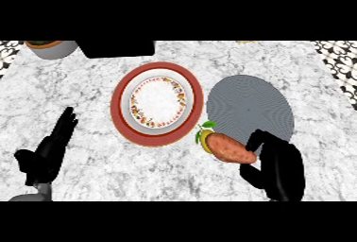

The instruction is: Pick the sweet potato from the placemat and place it in the plate

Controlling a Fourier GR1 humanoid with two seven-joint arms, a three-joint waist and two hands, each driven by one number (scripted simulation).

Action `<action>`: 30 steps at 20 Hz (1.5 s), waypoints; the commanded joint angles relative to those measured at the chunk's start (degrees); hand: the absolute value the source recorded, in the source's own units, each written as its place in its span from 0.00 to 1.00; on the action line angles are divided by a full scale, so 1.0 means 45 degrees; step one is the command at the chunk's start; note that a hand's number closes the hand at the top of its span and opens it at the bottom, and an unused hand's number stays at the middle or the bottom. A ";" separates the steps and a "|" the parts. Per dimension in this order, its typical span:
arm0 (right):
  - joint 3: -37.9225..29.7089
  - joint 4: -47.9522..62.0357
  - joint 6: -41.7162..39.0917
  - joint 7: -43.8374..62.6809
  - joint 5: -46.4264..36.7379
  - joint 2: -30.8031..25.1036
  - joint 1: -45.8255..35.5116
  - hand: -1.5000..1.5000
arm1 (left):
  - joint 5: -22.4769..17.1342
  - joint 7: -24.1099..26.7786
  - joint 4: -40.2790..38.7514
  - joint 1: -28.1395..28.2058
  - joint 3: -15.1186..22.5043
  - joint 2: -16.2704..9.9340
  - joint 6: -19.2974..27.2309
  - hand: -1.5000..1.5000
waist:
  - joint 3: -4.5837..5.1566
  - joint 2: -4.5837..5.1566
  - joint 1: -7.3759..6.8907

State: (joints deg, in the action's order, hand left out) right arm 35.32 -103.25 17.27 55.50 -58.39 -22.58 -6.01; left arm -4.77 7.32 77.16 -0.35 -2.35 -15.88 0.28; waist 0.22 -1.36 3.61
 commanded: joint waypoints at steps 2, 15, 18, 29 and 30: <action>0.0556 -0.4095 -0.1403 0.2428 -0.3029 0.0002 0.0239 1.00 | 0.0299 -0.0173 0.0311 -0.0168 0.0378 0.0244 0.0126 0.50 | -0.0013 0.0105 -0.0316; -0.0359 -0.3089 -0.5485 0.1507 -0.4850 0.4763 -0.3298 1.00 | 0.0738 -0.0331 0.0056 -0.0980 0.0427 0.0720 0.0117 0.50 | -0.0041 0.0313 -0.0884; -0.0828 -0.1823 -0.5471 0.1625 -0.3854 0.4967 -0.4592 1.00 | 0.0424 -0.0462 0.0315 -0.0764 0.0220 0.0449 -0.0399 0.50 | -0.0041 0.0327 -0.0974; -0.1700 0.5278 -0.1499 0.1088 -0.0793 0.5011 -0.8808 1.00 | 0.0359 -0.0667 0.0037 -0.1351 0.0031 0.0370 -0.0805 0.50 | -0.0044 0.0392 -0.1174; -0.0687 0.5214 -0.1060 0.2164 -0.0660 0.5012 -0.8934 1.00 | 0.0721 -0.0167 -0.0174 -0.0989 0.0163 0.0644 -0.0477 0.50 | -0.0042 0.0353 -0.1120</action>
State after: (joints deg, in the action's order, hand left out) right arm 31.13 -88.46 5.33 59.66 -65.36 -0.43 -39.86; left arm -2.17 6.36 77.50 -4.14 -1.55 -13.44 -2.16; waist 0.02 0.26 -1.40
